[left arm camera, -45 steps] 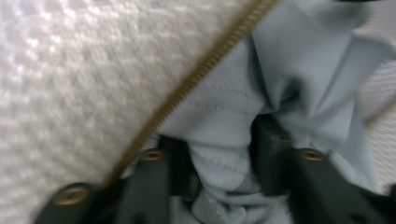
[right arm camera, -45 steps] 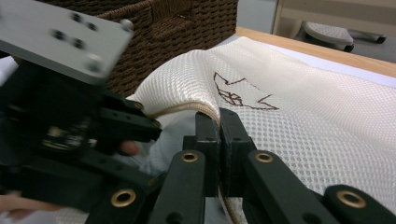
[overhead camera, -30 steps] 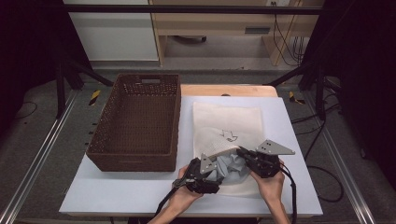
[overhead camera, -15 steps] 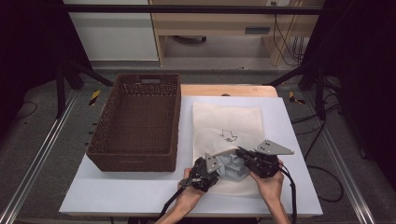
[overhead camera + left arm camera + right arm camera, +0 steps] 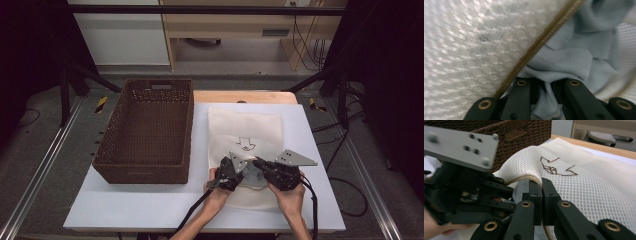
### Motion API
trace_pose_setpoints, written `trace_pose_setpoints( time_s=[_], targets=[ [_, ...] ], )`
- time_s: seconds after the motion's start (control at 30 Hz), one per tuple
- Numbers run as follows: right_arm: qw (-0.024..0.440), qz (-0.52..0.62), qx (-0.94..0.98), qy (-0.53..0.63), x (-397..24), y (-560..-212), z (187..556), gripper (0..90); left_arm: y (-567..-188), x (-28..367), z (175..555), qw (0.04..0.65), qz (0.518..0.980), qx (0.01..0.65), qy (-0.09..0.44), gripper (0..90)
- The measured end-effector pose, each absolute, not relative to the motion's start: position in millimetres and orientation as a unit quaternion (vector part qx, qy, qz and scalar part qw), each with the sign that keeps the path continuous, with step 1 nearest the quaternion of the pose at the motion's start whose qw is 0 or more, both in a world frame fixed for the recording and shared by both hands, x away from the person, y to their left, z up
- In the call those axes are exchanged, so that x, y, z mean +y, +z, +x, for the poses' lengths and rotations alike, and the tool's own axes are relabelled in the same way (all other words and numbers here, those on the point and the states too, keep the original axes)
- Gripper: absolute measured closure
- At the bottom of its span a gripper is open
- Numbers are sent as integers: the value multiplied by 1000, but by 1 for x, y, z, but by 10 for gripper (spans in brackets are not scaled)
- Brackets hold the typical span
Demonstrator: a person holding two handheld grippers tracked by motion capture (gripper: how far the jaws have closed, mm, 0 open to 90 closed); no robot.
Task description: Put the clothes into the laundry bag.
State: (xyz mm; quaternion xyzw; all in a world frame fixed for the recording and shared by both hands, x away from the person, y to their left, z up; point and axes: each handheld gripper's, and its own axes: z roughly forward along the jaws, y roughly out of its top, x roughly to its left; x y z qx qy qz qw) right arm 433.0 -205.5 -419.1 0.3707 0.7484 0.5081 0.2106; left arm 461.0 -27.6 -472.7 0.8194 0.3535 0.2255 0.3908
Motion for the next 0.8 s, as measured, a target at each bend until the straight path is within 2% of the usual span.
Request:
trace_pose_setpoints(
  time_s=[0.13,0.17,0.3,0.37,0.47,0.53,0.7,0.8],
  targets=[
    [210,373,750,504,-204,-420,433,882,-474,-25,460,399,820,348,218,757],
    [210,375,750,503,-205,-420,433,881,-473,-22,458,402,821,346,210,723],
    [214,375,750,501,-205,-420,434,880,-463,-12,450,422,828,333,162,493],
    [215,377,749,500,-205,-420,433,879,-458,-6,442,420,835,317,161,404],
    [217,379,746,502,-207,-420,434,879,-454,3,431,410,845,306,157,378],
    [215,382,746,502,-207,-420,434,879,-457,6,428,401,847,315,154,415],
    [214,380,749,499,-205,-421,435,879,-472,-3,438,369,852,335,159,649],
    [212,380,750,499,-205,-421,435,879,-478,-9,442,359,849,348,170,714]
  ],
)
